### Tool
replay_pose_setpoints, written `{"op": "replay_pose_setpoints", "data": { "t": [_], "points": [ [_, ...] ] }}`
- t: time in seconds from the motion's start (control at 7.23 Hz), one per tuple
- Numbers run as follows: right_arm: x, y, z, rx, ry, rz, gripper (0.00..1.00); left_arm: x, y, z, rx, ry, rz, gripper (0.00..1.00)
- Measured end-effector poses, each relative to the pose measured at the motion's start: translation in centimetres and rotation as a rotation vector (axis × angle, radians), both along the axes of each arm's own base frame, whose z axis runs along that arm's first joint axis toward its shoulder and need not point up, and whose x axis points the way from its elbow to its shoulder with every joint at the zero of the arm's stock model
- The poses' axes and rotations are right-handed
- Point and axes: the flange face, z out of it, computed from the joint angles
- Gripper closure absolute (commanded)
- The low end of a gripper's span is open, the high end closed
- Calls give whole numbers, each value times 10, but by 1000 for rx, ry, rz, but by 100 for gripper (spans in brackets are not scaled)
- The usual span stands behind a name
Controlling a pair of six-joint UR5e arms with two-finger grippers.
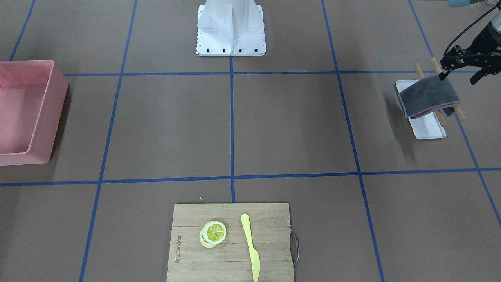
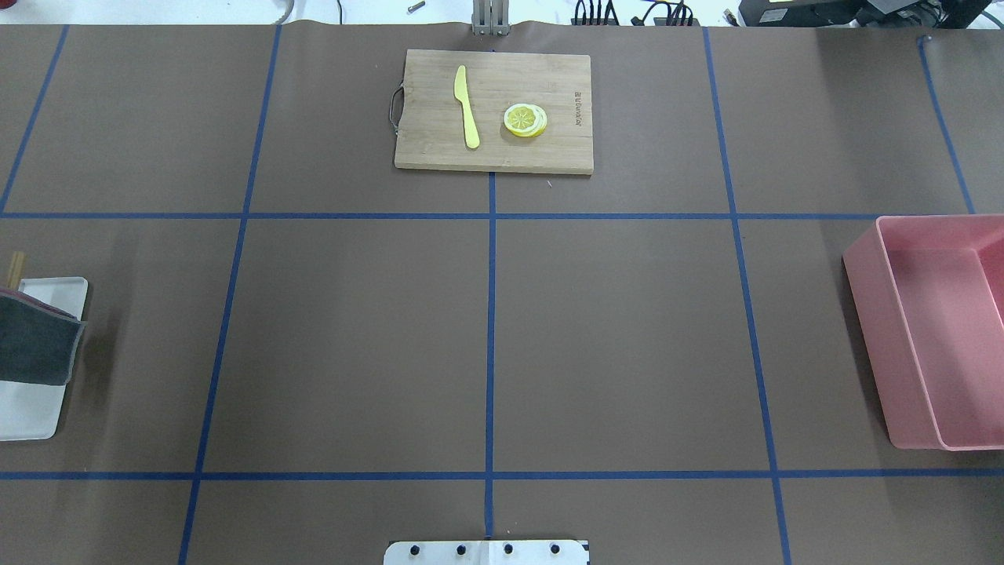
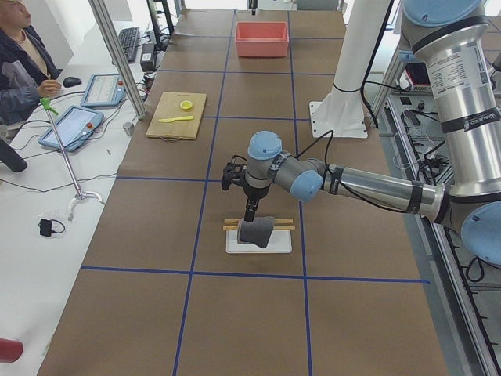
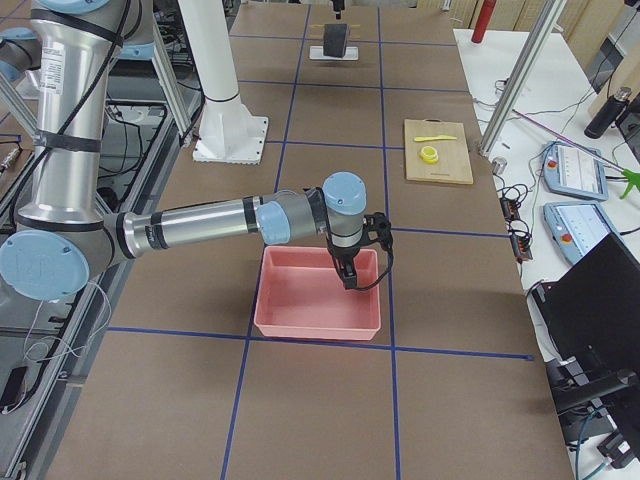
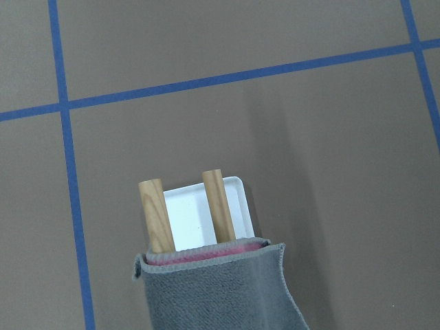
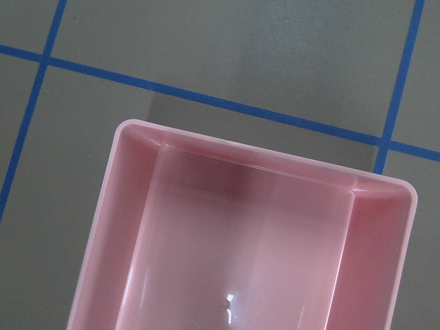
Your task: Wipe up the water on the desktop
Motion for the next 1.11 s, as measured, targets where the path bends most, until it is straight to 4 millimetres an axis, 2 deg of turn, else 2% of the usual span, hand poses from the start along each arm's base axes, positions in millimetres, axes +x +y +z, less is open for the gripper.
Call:
{"op": "replay_pose_setpoints", "data": {
  "t": [0.28, 0.55, 0.83, 1.11],
  "points": [
    [1, 6, 2, -14, -1, 7, 0, -1, 0, -4, 33, 22, -5, 3],
    [2, 23, -5, -14, -20, 5, 0, 4, -9, 11, 60, 34, -3, 2],
    [3, 28, -14, 1, -29, 3, 0, 5, -13, 10, 77, 59, 3, 2],
    [2, 28, -20, 12, -30, 1, 0, 4, -7, 9, -8, 149, 9, 2]
  ]
}}
